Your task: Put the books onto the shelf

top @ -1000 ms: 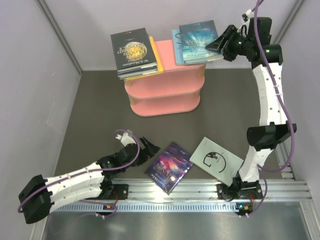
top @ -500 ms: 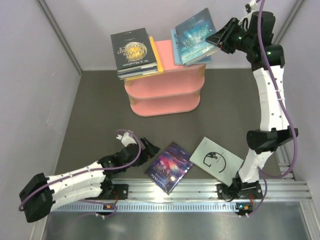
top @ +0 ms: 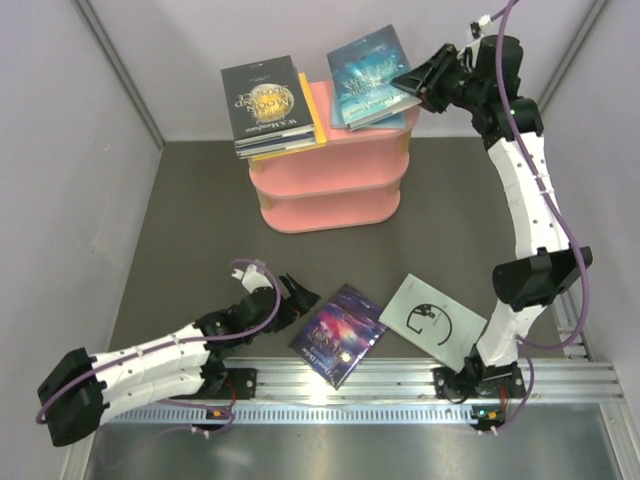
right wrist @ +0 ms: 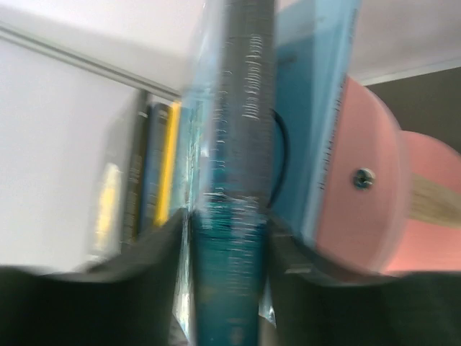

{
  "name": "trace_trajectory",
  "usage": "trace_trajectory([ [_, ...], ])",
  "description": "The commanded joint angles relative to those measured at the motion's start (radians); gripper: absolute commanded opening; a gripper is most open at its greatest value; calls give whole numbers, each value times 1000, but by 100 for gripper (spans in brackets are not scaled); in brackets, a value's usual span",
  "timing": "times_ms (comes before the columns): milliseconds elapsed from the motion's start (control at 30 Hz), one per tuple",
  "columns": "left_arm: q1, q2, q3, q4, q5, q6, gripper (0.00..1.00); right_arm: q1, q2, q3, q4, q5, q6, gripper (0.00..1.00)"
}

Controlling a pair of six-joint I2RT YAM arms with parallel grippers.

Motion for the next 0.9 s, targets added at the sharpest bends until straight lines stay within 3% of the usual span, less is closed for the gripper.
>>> trace_trajectory([
  [0,2,-44,-1,24,-15,1,95,24,-64,-39,-29,72,-123,56],
  [67,2,-56,-6,15,-18,1,95,25,-64,-16,-90,118,-152,99],
  [233,2,-61,-6,14,-19,-1,95,27,-4,105,-271,231,-260,100],
  [500,2,-29,3,25,-12,4,94,24,-33,84,-325,350,-356,100],
  [633,2,-30,36,-22,-27,41,95,-12,-142,-65,-161,241,-350,100],
  [700,2,-33,66,-67,-41,62,96,-15,-304,-276,47,248,-338,100],
  [867,2,-37,88,-78,-49,84,98,-30,-549,-522,256,278,-330,100],
])
